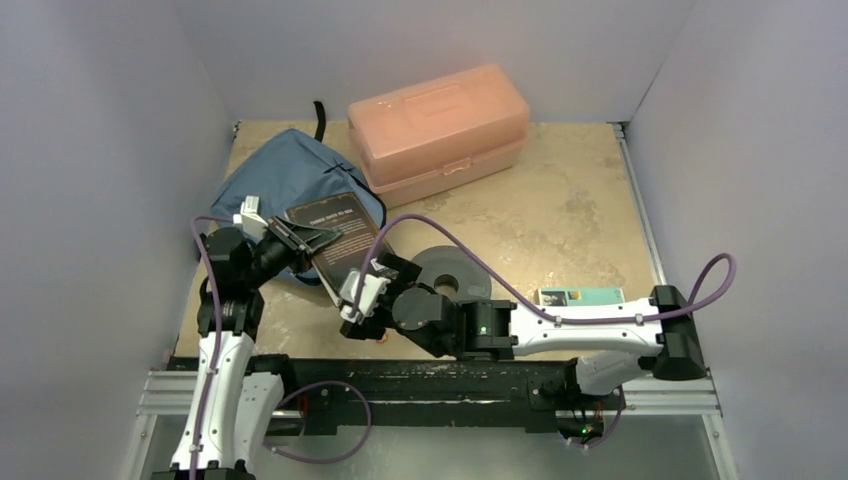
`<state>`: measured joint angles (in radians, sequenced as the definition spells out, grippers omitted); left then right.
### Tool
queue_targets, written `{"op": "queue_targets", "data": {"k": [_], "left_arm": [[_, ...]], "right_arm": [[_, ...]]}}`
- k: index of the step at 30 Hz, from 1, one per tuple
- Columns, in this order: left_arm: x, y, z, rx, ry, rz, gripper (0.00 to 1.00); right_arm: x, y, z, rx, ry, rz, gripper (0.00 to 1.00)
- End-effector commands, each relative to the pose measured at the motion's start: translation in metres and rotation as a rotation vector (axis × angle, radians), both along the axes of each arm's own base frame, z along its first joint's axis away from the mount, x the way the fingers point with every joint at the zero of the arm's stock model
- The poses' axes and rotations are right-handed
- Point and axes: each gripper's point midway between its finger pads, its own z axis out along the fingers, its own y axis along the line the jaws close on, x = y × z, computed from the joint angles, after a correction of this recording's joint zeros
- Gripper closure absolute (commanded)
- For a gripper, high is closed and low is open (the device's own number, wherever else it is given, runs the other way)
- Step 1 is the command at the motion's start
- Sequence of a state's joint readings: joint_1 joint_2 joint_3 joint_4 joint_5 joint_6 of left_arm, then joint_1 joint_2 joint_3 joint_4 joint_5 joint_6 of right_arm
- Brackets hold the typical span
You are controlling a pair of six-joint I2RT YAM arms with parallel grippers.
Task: Pack the student bag
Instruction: Adjust the book.
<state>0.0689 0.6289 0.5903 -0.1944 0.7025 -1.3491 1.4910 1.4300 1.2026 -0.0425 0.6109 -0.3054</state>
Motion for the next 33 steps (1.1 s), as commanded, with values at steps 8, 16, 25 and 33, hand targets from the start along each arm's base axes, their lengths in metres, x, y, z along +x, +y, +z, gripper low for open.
{"op": "queue_targets", "data": {"k": [8, 16, 25, 33], "left_arm": [[0.018, -0.004, 0.044, 0.043, -0.305, -0.046, 1.00], [-0.001, -0.011, 0.078, -0.025, -0.490, -0.092, 1.00], [-0.019, -0.003, 0.096, -0.087, -0.577, -0.012, 1.00], [-0.025, 0.008, 0.111, -0.146, -0.631, 0.078, 1.00]], "right_arm": [[-0.015, -0.042, 0.031, 0.545, 0.643, 0.180, 0.01], [0.008, -0.064, 0.063, 0.969, 1.132, 0.357, 0.01], [0.018, -0.042, 0.078, 1.186, 1.292, 0.508, 0.01], [0.007, -0.019, 0.101, 1.402, 1.325, 0.546, 0.23]]}}
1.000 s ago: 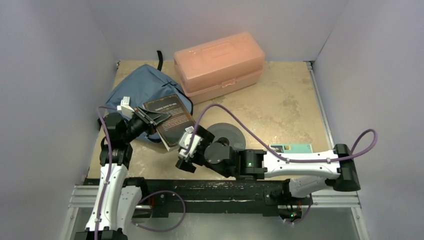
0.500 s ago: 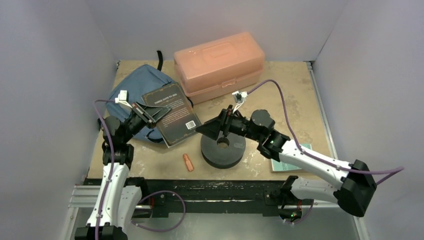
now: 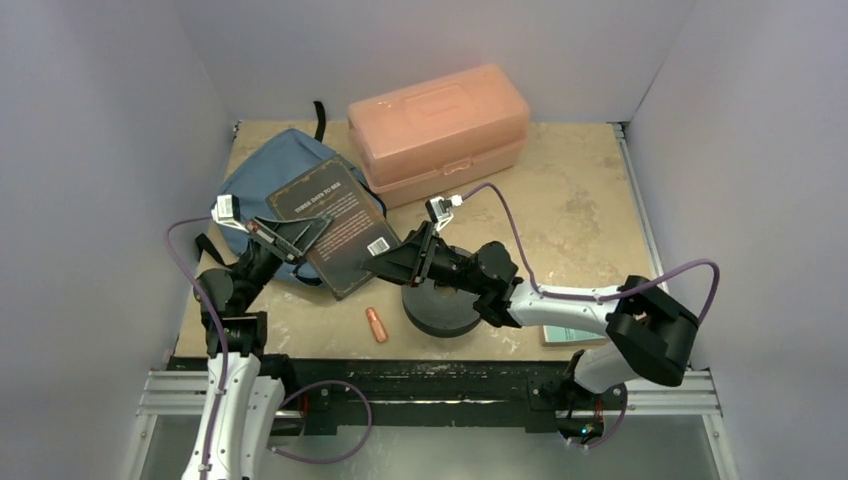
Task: Pack the student bag
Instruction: Adjust the book, then place the book in the student bag.
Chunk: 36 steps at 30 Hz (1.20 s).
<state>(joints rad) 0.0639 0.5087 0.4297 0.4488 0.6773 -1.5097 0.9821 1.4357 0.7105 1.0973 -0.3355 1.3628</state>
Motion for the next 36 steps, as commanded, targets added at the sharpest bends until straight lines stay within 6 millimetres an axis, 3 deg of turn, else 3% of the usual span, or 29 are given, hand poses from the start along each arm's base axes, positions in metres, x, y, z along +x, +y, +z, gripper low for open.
{"op": "queue_targets", "data": {"k": [1, 6, 15, 17, 20, 22, 26, 28, 31, 36], "left_arm": [[-0.009, 0.010, 0.032, -0.075, -0.124, 0.062, 1.00], [-0.010, 0.017, 0.029, -0.133, -0.127, 0.098, 1.00], [-0.010, 0.016, 0.016, -0.119, -0.111, 0.095, 1.00], [-0.008, 0.014, 0.007, -0.102, -0.084, 0.090, 1.00], [-0.007, 0.009, -0.001, -0.034, -0.059, 0.073, 1.00], [-0.008, 0.004, -0.010, 0.031, -0.028, 0.058, 0.87], [-0.014, 0.004, -0.048, 0.212, 0.120, 0.077, 0.40], [-0.021, 0.010, -0.068, 0.329, 0.192, 0.110, 0.30], [-0.031, 0.022, -0.096, 0.462, 0.304, 0.155, 0.27], [-0.040, 0.031, -0.107, 0.568, 0.361, 0.174, 0.27]], "right_arm": [[-0.003, -0.007, 0.055, 0.247, 0.031, -0.057, 0.28], [0.002, 0.004, 0.059, 0.270, 0.066, -0.073, 0.48], [0.012, 0.030, 0.062, 0.231, 0.071, -0.104, 0.55], [0.015, 0.035, 0.063, 0.227, 0.072, -0.107, 0.63], [0.016, 0.042, 0.063, 0.213, 0.054, -0.098, 0.86], [0.021, 0.043, 0.058, 0.187, 0.045, -0.119, 0.97], [0.045, 0.039, 0.041, 0.039, 0.028, -0.199, 1.00], [0.061, 0.032, 0.026, -0.083, 0.023, -0.274, 1.00], [0.086, 0.004, 0.013, -0.249, -0.051, -0.432, 1.00], [0.117, -0.057, -0.008, -0.534, -0.199, -0.698, 1.00]]}}
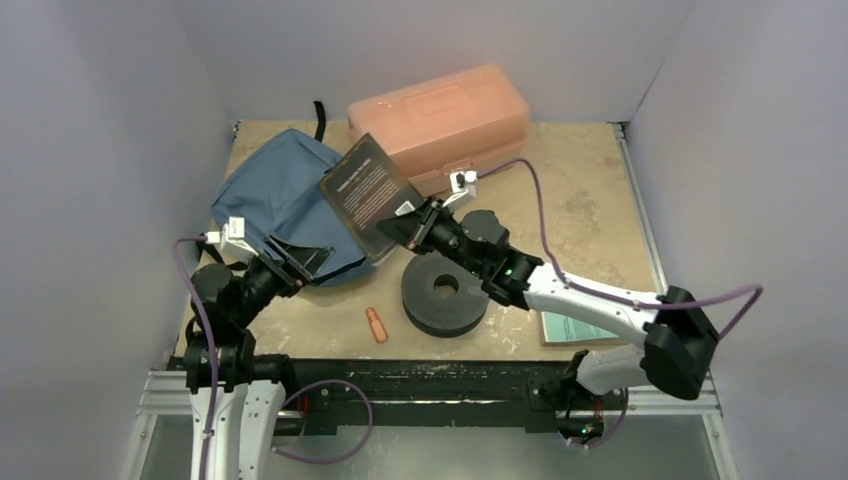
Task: Pack the student bag
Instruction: Place the book in the student bag.
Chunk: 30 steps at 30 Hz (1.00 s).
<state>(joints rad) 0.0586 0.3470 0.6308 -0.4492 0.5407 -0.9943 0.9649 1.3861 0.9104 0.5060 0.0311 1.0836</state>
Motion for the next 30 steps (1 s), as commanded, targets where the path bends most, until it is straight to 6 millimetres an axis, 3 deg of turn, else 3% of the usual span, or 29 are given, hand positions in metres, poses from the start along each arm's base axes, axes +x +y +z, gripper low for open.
{"op": "queue_targets", "data": {"k": [1, 7, 11, 15, 19, 25, 30], "left_arm": [[-0.016, 0.013, -0.033, 0.192, 0.121, 0.007, 0.27], [0.000, 0.013, -0.040, 0.310, 0.233, -0.105, 0.28], [0.016, -0.004, -0.039, 0.301, 0.243, -0.261, 0.30], [0.031, -0.019, -0.044, 0.422, 0.247, -0.345, 0.25], [0.050, -0.024, -0.063, 0.694, 0.307, -0.366, 0.24], [0.086, -0.029, -0.084, 0.971, 0.432, -0.393, 0.23], [0.126, -0.046, -0.100, 1.013, 0.493, -0.306, 0.22]], "right_arm": [[0.036, -0.066, 0.018, -0.279, -0.209, -0.278, 1.00], [0.049, -0.148, -0.026, -0.648, -0.207, -0.503, 1.00], [0.032, -0.177, -0.021, -0.682, -0.289, -0.505, 1.00], [0.013, -0.194, -0.009, -0.632, -0.356, -0.494, 1.00], [0.003, -0.207, -0.004, -0.608, -0.357, -0.501, 1.00], [-0.006, -0.205, 0.003, -0.578, -0.393, -0.456, 1.00], [-0.008, -0.202, 0.002, -0.575, -0.404, -0.434, 1.00]]}}
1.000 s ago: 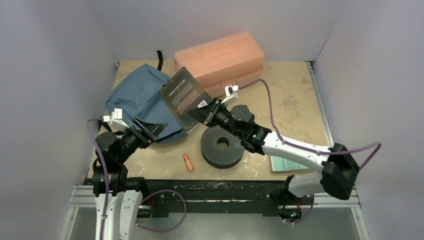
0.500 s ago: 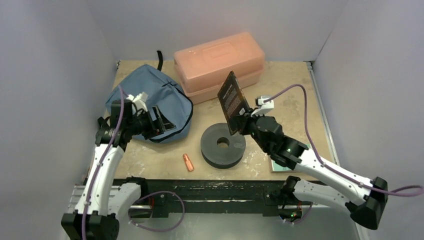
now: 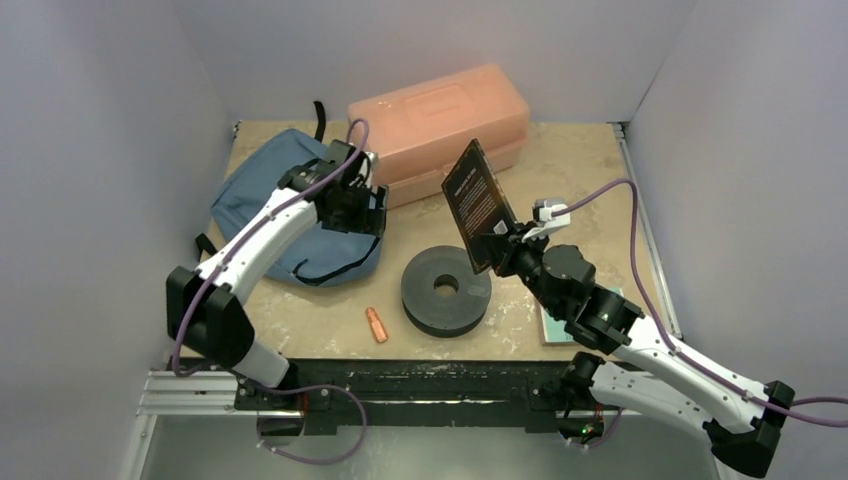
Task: Pack the student bag
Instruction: Place the book in the student bag.
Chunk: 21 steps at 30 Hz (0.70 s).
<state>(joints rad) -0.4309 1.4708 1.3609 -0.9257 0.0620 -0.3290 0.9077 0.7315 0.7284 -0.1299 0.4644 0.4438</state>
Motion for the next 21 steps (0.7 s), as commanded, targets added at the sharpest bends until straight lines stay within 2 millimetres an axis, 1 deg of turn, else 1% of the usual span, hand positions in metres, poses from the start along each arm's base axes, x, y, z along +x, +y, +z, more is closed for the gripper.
{"op": "queue_targets", "data": {"k": [1, 3, 4, 7, 9, 12, 15, 17, 19, 20, 21], "left_arm": [[0.035, 0.007, -0.008, 0.118, -0.053, 0.135, 0.20], [0.048, 0.004, -0.018, 0.097, -0.060, 0.227, 0.15], [0.052, -0.003, -0.022, 0.065, -0.053, 0.250, 0.14], [0.064, -0.021, -0.034, 0.006, -0.054, 0.287, 0.13], [0.073, -0.021, -0.048, 0.029, -0.059, 0.329, 0.13], [0.081, -0.016, -0.067, 0.082, -0.041, 0.362, 0.17], [0.087, -0.011, -0.076, 0.123, -0.039, 0.388, 0.22], [0.091, -0.009, -0.075, 0.140, -0.051, 0.395, 0.28], [0.091, -0.004, -0.070, 0.157, -0.064, 0.402, 0.34], [0.090, -0.002, -0.066, 0.158, -0.078, 0.395, 0.38], [0.089, -0.001, -0.061, 0.158, -0.091, 0.389, 0.46]], "right_arm": [[-0.001, 0.004, 0.025, 0.050, -0.070, 0.027, 1.00], [-0.002, 0.004, 0.025, 0.050, -0.064, 0.031, 1.00], [-0.003, 0.004, 0.027, 0.055, -0.063, 0.034, 1.00], [-0.006, 0.002, 0.026, 0.078, -0.059, 0.037, 1.00], [-0.008, 0.001, 0.025, 0.091, -0.057, 0.040, 1.00], [-0.012, 0.001, 0.023, 0.093, -0.047, 0.055, 1.00], [-0.014, 0.002, 0.022, 0.092, -0.045, 0.072, 1.00], [-0.015, 0.002, 0.022, 0.092, -0.048, 0.076, 1.00], [-0.015, 0.002, 0.022, 0.091, -0.050, 0.077, 1.00], [-0.016, 0.002, 0.024, 0.091, -0.052, 0.079, 1.00], [-0.016, 0.002, 0.025, 0.090, -0.053, 0.081, 1.00]]}}
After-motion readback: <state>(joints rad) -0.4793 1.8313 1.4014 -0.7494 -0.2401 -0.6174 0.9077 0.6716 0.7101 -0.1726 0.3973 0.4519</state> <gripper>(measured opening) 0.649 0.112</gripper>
